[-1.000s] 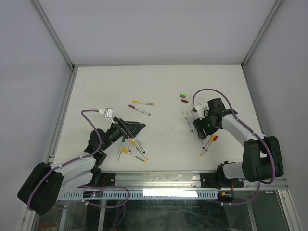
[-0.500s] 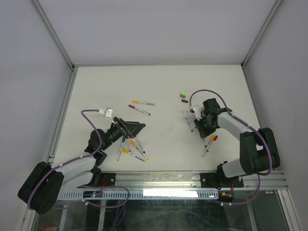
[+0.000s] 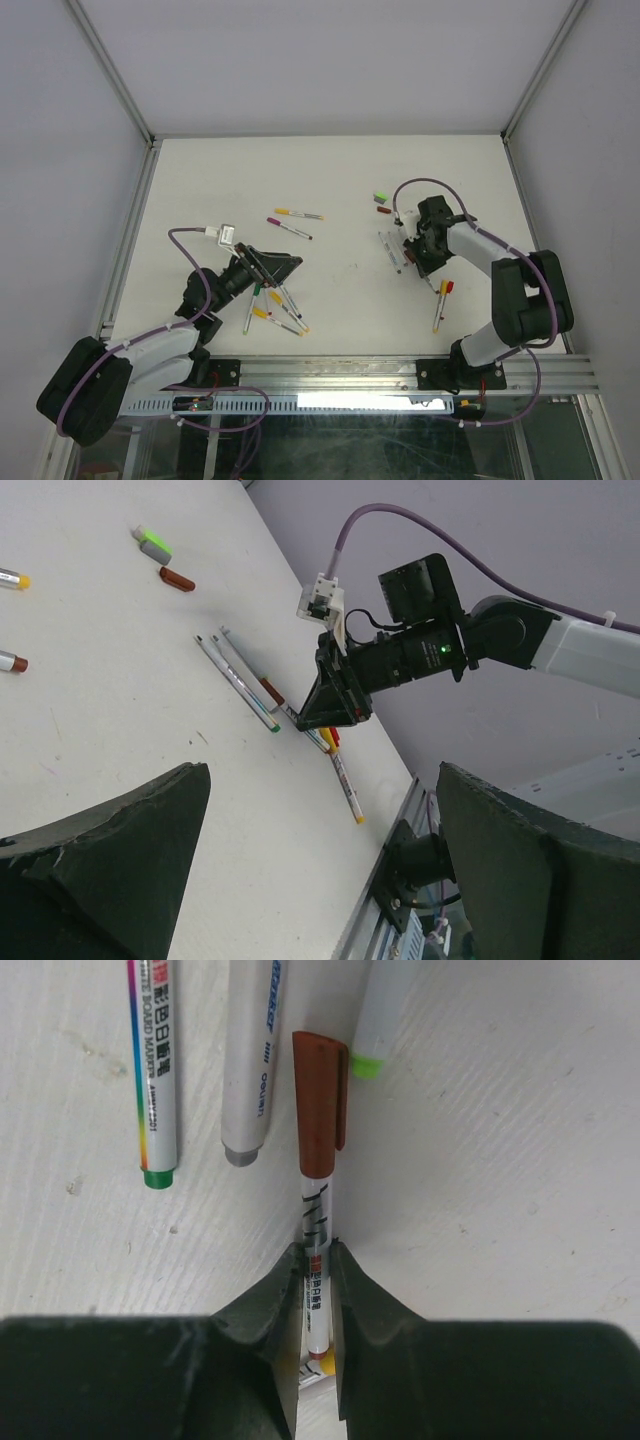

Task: Open the pen caps
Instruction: Pick up the pen from the center of the board.

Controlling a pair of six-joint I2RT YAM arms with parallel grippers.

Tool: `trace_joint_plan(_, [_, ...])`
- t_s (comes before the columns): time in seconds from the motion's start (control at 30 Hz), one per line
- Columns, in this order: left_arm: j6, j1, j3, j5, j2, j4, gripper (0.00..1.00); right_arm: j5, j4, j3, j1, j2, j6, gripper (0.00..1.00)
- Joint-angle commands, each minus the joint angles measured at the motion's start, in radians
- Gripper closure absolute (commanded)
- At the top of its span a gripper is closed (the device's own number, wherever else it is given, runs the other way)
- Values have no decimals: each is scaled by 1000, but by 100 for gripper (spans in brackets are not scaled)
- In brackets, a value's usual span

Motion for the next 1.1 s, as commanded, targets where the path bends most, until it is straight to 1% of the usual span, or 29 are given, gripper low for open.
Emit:
trace_joint_plan(0.0, [9, 14, -6, 28, -33, 43, 1, 47, 27, 18, -23, 41, 9, 84])
trace_joint_plan(0.23, [22, 12, -6, 25, -62, 11, 1, 51, 21, 11, -47, 21, -31, 87])
trace_joint_plan(0.4, [27, 13, -5, 26, -68, 4, 1, -1, 2, 14, -48, 2, -66, 90])
trace_joint_plan(0.77, [22, 14, -12, 32, -70, 12, 1, -41, 8, 13, -47, -70, -62, 98])
trace_joint_plan(1.03, [-1, 10, -15, 53, -13, 81, 1, -69, 14, 6, -47, -124, -60, 100])
trace_joint_plan(1.07, [-33, 5, -19, 48, 1, 104, 1, -97, 13, 7, -47, -135, -66, 100])
